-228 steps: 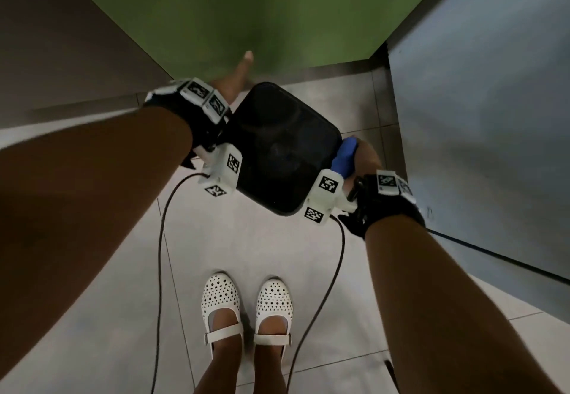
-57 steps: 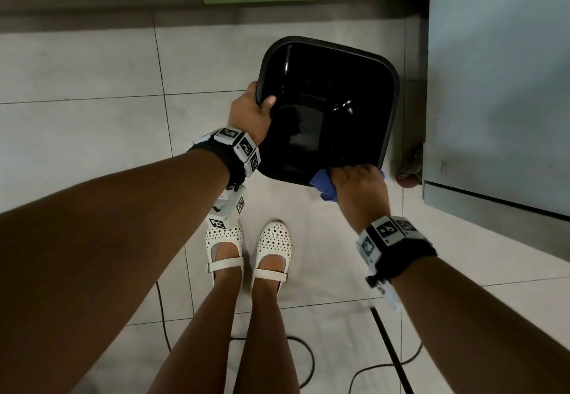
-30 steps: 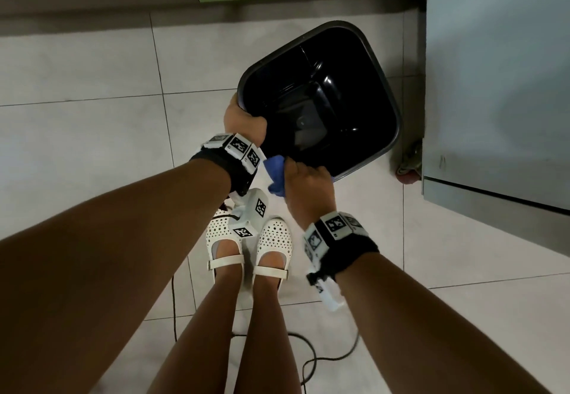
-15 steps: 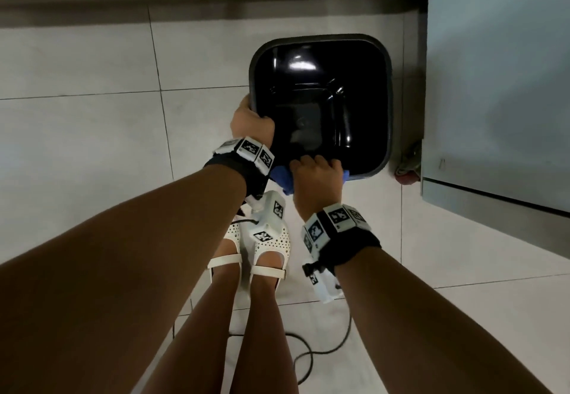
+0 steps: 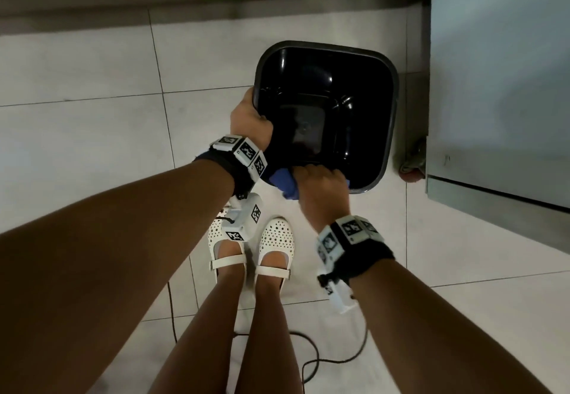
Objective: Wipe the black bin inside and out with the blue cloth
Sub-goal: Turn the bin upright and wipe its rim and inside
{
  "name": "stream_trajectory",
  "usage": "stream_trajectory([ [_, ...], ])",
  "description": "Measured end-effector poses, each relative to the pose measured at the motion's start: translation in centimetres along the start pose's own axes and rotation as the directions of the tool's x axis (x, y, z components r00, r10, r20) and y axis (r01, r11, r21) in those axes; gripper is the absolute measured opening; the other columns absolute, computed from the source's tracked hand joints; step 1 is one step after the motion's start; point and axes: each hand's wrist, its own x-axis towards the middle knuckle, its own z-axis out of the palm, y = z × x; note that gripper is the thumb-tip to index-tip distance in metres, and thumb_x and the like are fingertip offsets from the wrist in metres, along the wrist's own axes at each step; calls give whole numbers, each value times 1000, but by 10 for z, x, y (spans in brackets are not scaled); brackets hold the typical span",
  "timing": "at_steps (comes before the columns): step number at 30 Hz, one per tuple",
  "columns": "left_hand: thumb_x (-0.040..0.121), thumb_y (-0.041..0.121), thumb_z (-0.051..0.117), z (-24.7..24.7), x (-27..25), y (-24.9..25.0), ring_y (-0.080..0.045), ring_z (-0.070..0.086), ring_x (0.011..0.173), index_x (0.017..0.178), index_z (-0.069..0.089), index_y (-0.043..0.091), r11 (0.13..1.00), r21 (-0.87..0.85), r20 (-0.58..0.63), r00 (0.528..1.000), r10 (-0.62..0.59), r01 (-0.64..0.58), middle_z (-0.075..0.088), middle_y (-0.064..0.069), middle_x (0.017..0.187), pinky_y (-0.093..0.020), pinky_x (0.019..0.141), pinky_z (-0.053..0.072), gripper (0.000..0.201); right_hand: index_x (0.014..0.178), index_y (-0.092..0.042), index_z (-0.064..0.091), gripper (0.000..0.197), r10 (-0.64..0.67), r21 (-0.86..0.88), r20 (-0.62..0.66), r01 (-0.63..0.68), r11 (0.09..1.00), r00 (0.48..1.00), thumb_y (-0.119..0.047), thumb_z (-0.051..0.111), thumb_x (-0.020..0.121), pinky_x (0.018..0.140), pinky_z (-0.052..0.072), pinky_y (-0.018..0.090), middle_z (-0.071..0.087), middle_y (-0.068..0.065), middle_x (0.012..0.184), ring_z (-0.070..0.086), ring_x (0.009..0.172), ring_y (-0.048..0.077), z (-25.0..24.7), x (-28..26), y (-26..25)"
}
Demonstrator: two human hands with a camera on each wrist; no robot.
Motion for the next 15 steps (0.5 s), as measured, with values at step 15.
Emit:
stream_trajectory([
  [15,84,-3,46,-5,10,-12,-11,50,92,121,54,3,999,-51,-7,1000,-9,9,64,-14,111,-5,71,34,38,75,-12,64,26,12,154,44,-19,988,999,-21,81,57,57,47,25,67,4,71,65,64,21,-8,20,-54],
])
